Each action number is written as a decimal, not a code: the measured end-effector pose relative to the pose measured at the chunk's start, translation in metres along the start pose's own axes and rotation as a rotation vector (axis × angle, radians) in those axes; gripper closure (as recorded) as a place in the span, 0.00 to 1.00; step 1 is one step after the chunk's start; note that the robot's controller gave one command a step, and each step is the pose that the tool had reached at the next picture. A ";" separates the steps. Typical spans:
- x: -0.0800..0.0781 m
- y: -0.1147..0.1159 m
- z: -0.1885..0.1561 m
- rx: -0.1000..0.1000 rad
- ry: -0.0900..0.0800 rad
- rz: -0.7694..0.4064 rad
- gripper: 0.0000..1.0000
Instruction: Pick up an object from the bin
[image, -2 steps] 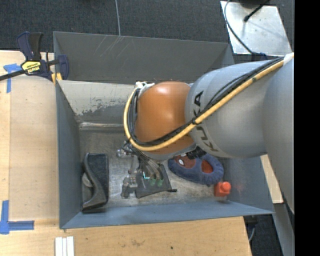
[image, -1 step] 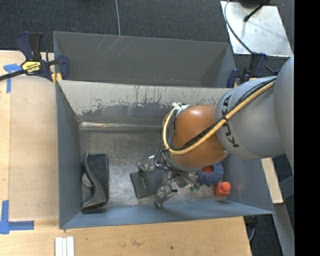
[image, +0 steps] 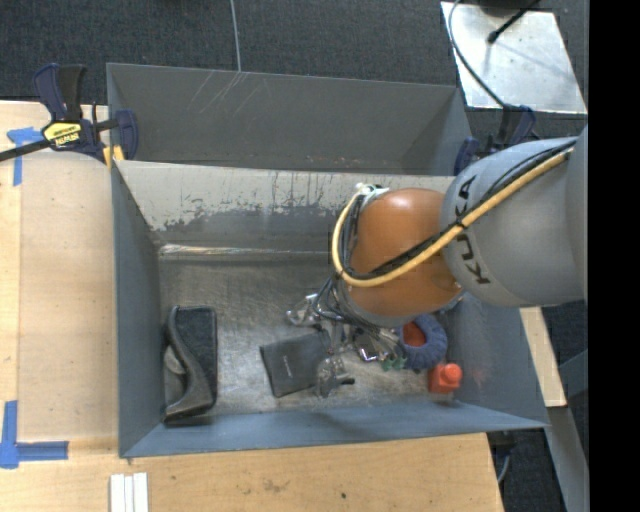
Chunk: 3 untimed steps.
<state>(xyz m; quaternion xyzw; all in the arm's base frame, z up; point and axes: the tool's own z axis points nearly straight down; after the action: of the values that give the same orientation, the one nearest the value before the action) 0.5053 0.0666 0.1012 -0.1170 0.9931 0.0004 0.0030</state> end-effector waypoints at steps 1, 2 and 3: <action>-0.015 0.018 0.001 0.000 0.000 -0.077 0.00; -0.024 0.016 0.028 0.000 0.001 -0.276 0.00; -0.025 0.016 0.027 -0.001 0.002 -0.273 0.00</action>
Offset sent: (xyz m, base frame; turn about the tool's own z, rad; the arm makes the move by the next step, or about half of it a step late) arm 0.0097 0.0206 -0.0012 -0.0774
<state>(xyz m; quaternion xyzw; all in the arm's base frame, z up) 0.5259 0.0877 0.0747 -0.2508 0.9680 0.0004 0.0022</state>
